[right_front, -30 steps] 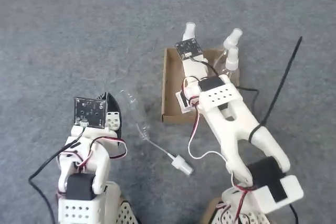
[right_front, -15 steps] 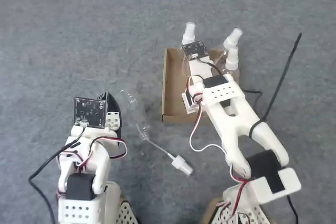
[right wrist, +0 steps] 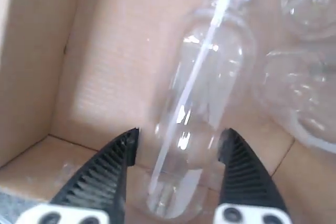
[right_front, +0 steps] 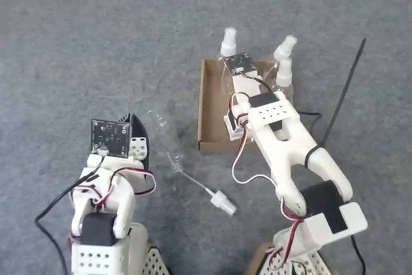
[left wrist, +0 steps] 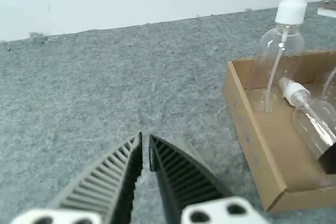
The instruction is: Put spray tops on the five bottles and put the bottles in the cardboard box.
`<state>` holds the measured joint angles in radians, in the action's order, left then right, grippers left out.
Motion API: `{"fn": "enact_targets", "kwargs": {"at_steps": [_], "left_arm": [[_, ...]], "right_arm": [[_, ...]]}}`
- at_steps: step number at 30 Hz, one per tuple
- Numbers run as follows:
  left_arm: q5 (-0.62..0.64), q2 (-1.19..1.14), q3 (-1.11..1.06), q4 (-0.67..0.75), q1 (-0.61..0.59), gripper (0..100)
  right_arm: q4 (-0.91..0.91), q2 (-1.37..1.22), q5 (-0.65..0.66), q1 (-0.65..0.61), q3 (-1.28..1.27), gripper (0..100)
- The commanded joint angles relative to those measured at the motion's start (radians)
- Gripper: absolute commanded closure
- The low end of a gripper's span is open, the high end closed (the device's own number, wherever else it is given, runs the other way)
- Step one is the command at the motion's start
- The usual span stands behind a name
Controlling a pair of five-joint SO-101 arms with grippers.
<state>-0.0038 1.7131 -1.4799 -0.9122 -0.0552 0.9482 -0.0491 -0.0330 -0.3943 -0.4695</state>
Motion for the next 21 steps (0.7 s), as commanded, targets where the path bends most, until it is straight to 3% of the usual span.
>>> {"fn": "enact_targets", "kwargs": {"at_steps": [1,10,21], "left_arm": [[-0.006,0.014,0.005,0.025,-0.006,99],[-0.006,0.014,0.005,0.025,-0.006,99],[-0.006,0.014,0.005,0.025,-0.006,99]], "right_arm": [[-0.001,0.024,0.006,0.001,0.06,87.9],[0.154,0.027,0.003,0.002,0.172,88.0],[0.205,0.033,0.005,0.004,0.193,93.5]]}}
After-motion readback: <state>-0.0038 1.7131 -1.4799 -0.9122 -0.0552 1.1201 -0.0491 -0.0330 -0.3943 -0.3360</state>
